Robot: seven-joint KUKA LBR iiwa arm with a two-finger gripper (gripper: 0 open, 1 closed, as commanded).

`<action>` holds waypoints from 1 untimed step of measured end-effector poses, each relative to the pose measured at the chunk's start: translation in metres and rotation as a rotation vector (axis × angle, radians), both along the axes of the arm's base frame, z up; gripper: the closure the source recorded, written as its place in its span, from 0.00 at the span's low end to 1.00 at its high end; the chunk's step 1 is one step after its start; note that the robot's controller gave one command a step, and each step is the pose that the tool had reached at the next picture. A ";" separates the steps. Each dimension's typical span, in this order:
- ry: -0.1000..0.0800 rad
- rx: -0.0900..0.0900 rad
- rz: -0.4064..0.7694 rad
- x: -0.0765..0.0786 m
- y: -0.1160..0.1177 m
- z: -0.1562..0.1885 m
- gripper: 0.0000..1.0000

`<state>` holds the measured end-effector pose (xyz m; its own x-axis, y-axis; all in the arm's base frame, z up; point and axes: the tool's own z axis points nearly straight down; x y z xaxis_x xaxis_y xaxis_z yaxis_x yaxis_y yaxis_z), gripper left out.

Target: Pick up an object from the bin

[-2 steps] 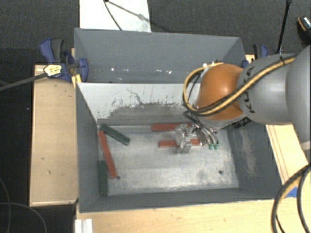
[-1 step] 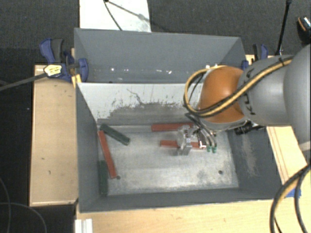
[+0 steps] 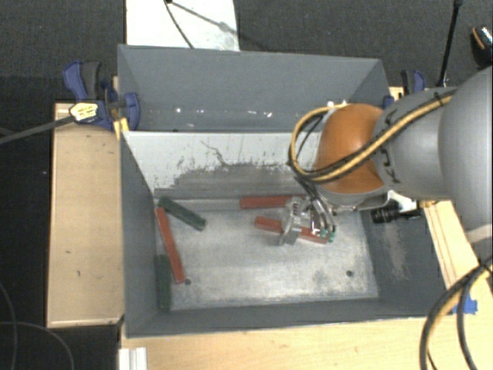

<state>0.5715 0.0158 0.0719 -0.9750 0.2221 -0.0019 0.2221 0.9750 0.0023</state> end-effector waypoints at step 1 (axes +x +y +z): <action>0.002 -0.003 -0.186 -0.009 -0.070 0.003 1.00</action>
Offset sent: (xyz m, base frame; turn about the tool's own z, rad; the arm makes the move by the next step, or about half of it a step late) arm -0.0092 -0.0680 0.0018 0.1857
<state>0.5628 -0.0544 0.0747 -0.9172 0.3985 -0.0012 0.3985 0.9172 -0.0009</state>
